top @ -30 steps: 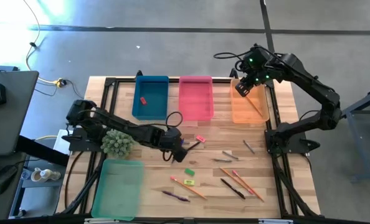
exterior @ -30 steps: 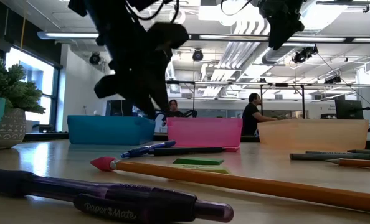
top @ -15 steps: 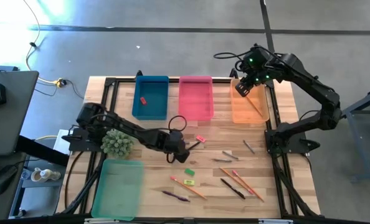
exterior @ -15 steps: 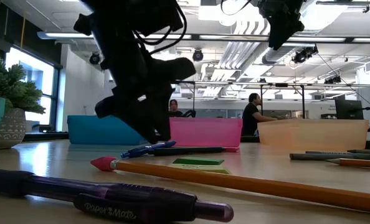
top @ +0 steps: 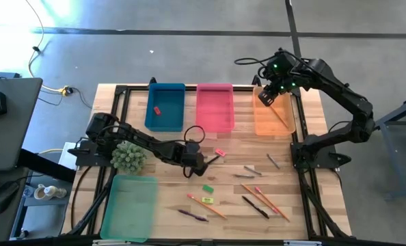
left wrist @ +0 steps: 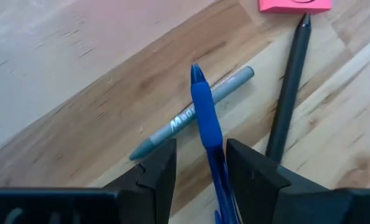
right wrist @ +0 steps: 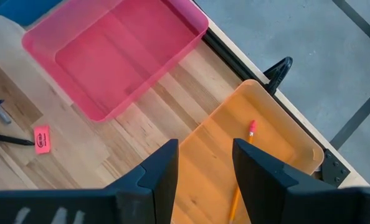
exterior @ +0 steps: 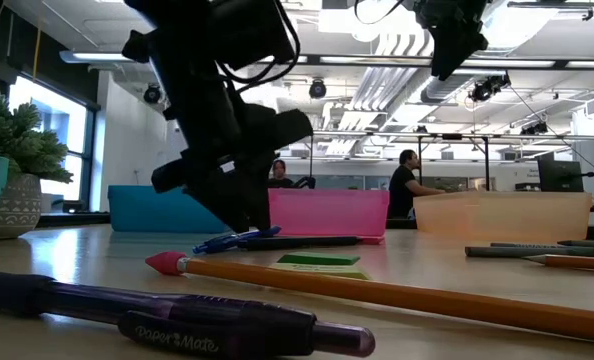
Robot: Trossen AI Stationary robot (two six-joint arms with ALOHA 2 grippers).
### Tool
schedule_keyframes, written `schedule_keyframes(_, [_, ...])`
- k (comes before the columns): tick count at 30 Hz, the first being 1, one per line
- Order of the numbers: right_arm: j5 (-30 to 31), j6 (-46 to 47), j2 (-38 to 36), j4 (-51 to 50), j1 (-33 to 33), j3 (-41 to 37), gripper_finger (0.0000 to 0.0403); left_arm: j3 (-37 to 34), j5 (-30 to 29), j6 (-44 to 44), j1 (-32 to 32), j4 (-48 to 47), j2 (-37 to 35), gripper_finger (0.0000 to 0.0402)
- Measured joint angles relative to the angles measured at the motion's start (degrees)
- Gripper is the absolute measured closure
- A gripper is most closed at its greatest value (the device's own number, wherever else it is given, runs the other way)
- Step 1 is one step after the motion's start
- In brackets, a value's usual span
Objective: Sort crayons/erasers/pens/pencils in bins
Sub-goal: Put the blue pen into the blue bin
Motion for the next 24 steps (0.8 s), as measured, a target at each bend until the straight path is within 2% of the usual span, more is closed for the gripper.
schedule_keyframes(12, [2.5,-0.9,0.0,0.0,0.0,0.0,0.0258,0.2,1.0,-1.8,-0.2,-0.2,1.7,0.0280])
schedule_keyframes(24, [2.6,-2.3,0.0,0.6,-0.2,0.0,0.0258,0.0,1.6,-1.5,-0.1,-1.1,1.1,0.0391])
